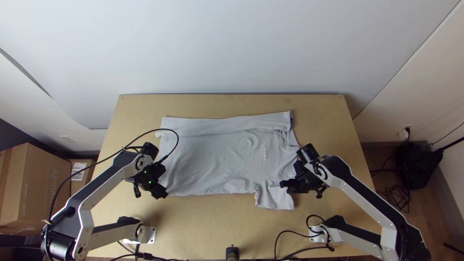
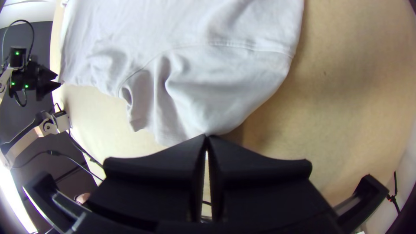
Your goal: Fold the t-shirt
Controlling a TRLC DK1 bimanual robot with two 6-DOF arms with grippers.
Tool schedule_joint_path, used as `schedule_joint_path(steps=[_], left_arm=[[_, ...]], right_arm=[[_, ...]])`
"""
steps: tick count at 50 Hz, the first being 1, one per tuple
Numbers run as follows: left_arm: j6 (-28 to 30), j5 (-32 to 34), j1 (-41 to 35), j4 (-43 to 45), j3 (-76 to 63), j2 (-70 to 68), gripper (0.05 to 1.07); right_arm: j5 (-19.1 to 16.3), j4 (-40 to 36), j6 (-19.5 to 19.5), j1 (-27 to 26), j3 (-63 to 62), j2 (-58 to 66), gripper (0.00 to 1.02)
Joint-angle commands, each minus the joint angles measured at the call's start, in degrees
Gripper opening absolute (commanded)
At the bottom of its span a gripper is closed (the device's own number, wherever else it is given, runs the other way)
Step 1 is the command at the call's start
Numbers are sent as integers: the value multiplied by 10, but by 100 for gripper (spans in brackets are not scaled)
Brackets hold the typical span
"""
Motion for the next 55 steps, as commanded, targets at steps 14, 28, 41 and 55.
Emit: schedule_joint_path(steps=[14, 28, 41, 55], left_arm=[[83, -2, 113, 27, -14, 19, 8], [116, 5, 160, 28, 1, -16, 8], [61, 54, 141, 31, 88, -6, 8], [24, 72, 146, 66, 189, 60, 8]], right_arm=[[2, -38, -54, -87, 22, 10, 2], [31, -63, -111, -150, 64, 23, 2], [31, -61, -109, -127, 156, 59, 2], [33, 5, -110, -134, 235, 129, 2]])
